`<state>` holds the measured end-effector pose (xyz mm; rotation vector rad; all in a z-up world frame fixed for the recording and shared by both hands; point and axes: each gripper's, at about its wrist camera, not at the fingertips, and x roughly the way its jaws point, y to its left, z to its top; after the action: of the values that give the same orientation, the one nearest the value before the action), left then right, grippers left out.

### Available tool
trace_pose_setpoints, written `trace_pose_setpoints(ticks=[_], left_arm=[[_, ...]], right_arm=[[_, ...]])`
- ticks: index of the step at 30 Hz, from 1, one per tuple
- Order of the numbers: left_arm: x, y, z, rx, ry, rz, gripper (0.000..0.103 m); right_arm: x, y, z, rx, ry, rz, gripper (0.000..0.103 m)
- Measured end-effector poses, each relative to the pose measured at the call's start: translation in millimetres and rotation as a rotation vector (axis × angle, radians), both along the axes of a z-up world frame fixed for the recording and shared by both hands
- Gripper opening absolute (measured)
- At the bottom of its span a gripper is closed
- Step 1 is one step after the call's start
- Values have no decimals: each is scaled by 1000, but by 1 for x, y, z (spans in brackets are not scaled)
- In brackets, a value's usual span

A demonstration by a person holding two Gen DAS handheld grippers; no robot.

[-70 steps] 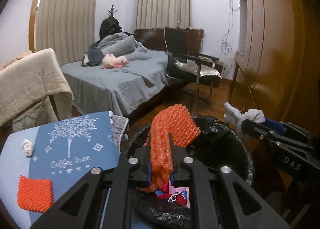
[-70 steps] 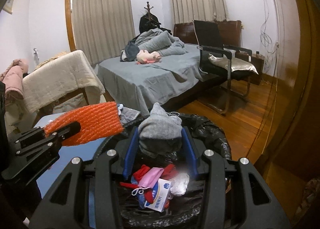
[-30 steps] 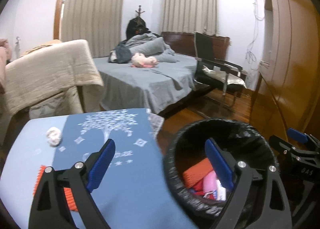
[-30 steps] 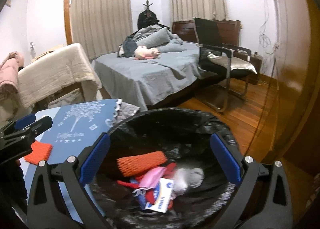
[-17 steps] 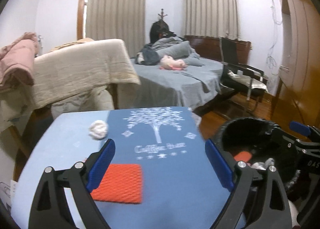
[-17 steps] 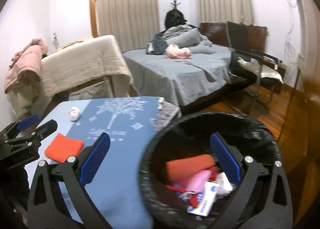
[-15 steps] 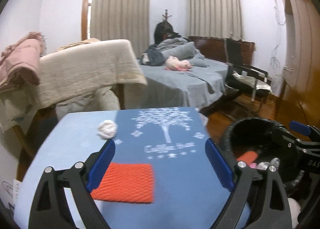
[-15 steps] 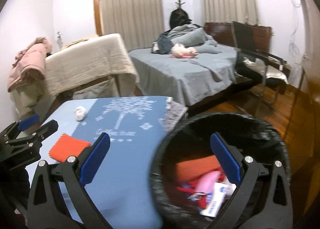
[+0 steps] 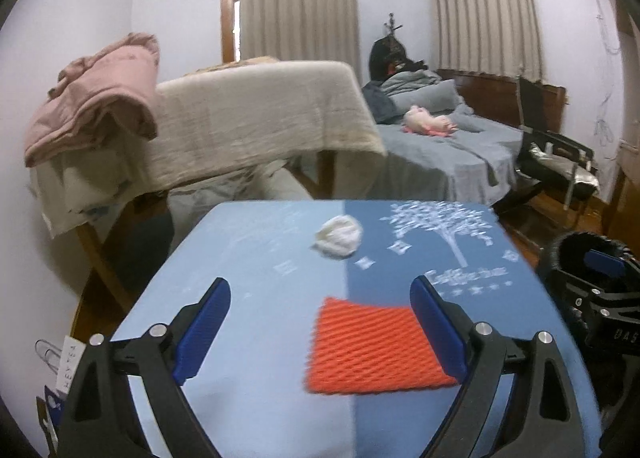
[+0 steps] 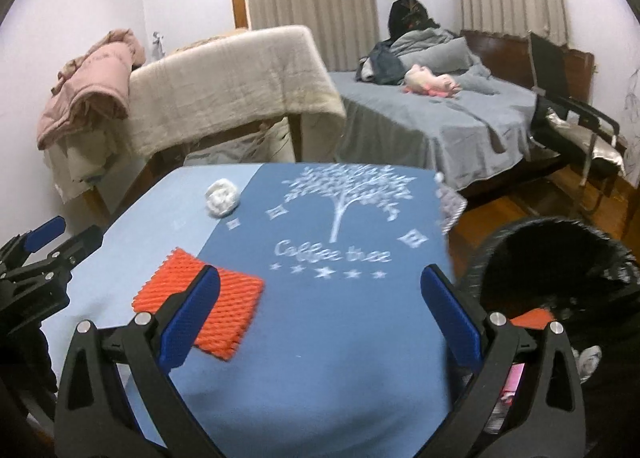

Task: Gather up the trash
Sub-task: 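Move both tools back over the second orange mesh and white tissue, then grasp the flat orange mesh net with the right tool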

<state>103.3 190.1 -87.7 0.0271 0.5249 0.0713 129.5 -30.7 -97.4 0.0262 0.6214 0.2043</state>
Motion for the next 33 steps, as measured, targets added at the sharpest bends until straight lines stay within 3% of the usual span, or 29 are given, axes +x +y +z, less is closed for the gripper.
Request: trace_pose_setpoints(ticks=[9,20,24,29,33], left_arm=[[2,36,-23,-15,39,70,90],[10,54,-38,-28,61,97,89],[12,56,-40,-29,63,98,89],[12,58,-42,-37,64,105,89],[12,58,-45,-43,71,110,89]], right_arm=[[24,49,-34,-19,74,55,97],[40,73,-62,-54,157,86,97],[46,80,-72,-67,204,108,85],[52,86,-80,-70,253,125,78],[52,88,-82,-45,263,163,60]])
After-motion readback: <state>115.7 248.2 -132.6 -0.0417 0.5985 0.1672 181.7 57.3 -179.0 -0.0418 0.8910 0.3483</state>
